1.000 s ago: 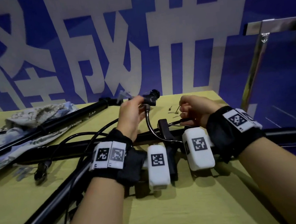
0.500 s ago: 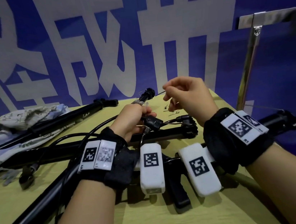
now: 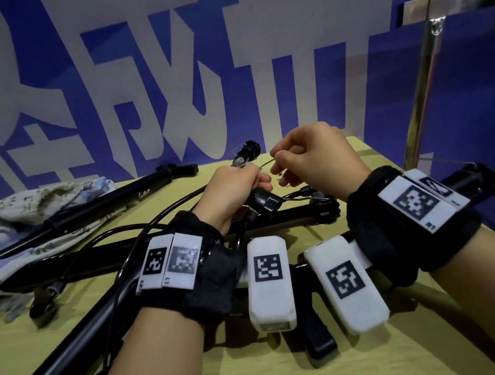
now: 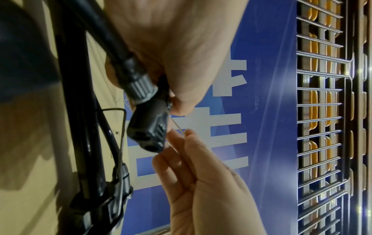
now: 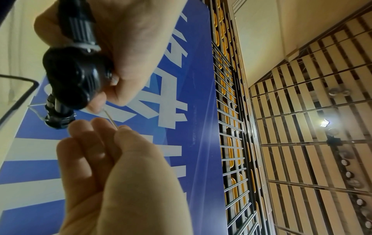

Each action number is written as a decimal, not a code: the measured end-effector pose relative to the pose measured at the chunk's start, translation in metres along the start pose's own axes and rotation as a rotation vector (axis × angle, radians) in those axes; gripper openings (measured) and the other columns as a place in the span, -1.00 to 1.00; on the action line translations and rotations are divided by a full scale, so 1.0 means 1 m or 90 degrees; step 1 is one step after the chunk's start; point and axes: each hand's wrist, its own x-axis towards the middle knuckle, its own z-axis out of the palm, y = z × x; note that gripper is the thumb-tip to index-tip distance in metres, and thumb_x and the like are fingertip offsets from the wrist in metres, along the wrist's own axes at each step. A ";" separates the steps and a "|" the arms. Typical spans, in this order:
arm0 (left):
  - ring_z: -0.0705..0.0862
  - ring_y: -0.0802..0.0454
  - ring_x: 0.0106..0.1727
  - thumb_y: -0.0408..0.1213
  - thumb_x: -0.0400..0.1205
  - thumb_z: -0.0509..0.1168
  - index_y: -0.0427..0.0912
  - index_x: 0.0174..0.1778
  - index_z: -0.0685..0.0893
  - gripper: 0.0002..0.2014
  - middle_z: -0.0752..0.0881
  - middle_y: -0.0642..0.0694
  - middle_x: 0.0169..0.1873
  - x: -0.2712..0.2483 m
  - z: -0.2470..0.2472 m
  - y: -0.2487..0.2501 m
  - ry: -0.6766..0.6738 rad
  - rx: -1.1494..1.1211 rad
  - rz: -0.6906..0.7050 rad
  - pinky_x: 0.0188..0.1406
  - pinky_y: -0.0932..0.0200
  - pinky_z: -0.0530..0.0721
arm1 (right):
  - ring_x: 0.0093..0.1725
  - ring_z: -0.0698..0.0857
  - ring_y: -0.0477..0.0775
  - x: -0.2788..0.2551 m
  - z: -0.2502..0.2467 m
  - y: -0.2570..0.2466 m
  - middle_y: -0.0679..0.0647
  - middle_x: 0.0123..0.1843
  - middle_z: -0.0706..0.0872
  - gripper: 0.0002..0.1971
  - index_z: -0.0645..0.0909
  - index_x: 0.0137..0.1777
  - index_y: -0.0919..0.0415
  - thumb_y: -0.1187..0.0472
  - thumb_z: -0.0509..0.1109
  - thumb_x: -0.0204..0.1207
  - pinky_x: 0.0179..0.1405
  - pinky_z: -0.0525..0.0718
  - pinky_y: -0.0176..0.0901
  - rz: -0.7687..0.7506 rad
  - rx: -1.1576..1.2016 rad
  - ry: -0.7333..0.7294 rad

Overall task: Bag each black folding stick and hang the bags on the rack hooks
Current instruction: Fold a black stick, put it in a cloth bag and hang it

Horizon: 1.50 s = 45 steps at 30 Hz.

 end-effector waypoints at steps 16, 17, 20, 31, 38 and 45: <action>0.58 0.19 -0.35 -0.30 0.64 0.18 -0.15 -0.20 0.71 -0.79 0.68 0.09 -0.42 -0.006 0.000 0.002 -0.002 0.063 0.005 -0.39 0.27 0.47 | -0.36 0.75 -0.08 -0.001 0.000 0.001 0.08 -0.24 0.78 -0.91 0.64 -0.10 0.17 0.31 0.32 0.59 -0.30 0.78 -0.26 0.007 0.000 -0.016; 0.57 0.17 -0.33 -0.30 0.62 0.22 -0.13 -0.27 0.70 -0.80 0.67 0.09 -0.43 -0.006 0.001 0.002 0.000 0.071 0.006 -0.38 0.25 0.46 | -0.36 0.75 -0.08 -0.001 0.000 0.001 0.08 -0.24 0.78 -0.92 0.65 -0.11 0.17 0.30 0.34 0.58 -0.32 0.77 -0.29 0.009 0.003 -0.015; 0.56 0.17 -0.34 -0.31 0.59 0.27 -0.13 -0.36 0.67 -0.80 0.65 0.06 -0.42 -0.005 0.001 0.000 0.004 0.100 0.007 -0.43 0.29 0.46 | -0.34 0.77 -0.07 -0.002 -0.001 0.002 0.09 -0.25 0.79 -0.94 0.73 -0.09 0.21 0.29 0.42 0.53 -0.31 0.77 -0.31 0.020 0.004 -0.023; 0.59 0.14 -0.34 -0.24 0.65 0.25 -0.15 -0.30 0.68 -0.78 0.66 -0.04 -0.33 0.001 -0.001 -0.006 -0.005 0.175 0.037 -0.52 0.34 0.49 | -0.13 0.79 -0.02 -0.005 -0.002 0.001 0.14 -0.13 0.81 -0.84 0.76 0.05 0.26 0.28 0.43 0.51 -0.17 0.72 -0.34 0.006 -0.052 -0.079; 0.57 0.12 -0.30 -0.39 0.57 0.32 -0.14 -0.37 0.69 -0.80 0.64 -0.04 -0.34 0.004 -0.001 -0.008 -0.012 0.227 0.043 -0.41 0.27 0.41 | -0.22 0.75 -0.04 -0.006 -0.004 0.000 0.11 -0.18 0.79 -0.85 0.77 0.01 0.28 0.29 0.48 0.46 -0.19 0.69 -0.39 0.025 -0.043 -0.090; 0.59 0.10 -0.29 -0.33 0.66 0.24 -0.12 -0.33 0.67 -0.76 0.68 -0.08 -0.29 0.008 -0.002 -0.013 -0.013 0.259 0.075 -0.39 0.27 0.42 | -0.25 0.75 0.04 -0.008 -0.004 0.000 0.14 -0.28 0.76 -0.95 0.74 -0.18 0.28 0.38 0.45 0.47 -0.26 0.75 -0.32 0.092 0.041 -0.065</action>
